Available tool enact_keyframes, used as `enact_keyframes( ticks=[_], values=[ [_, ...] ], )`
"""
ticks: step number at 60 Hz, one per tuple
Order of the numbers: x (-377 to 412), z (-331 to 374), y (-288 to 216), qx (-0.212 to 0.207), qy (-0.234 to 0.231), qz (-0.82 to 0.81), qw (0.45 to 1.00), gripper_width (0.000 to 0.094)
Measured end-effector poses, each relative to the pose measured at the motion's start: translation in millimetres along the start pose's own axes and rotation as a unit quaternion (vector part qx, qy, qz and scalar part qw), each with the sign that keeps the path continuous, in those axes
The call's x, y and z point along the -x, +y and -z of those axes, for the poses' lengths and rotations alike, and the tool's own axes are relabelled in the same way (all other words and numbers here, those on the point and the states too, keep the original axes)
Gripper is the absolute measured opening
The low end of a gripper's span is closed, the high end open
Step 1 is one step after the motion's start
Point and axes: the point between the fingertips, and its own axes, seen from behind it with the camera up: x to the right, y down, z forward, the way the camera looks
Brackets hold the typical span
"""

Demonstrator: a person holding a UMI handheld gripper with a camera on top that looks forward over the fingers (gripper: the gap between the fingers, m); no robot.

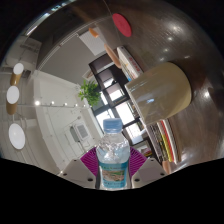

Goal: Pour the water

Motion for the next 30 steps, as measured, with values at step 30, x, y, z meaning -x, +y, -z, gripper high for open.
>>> enact_keyframes(
  ticks=[30],
  values=[
    [11.9, 10.9, -9.2, -0.041, -0.009, -0.105, 0.994, 0.0358]
  ],
)
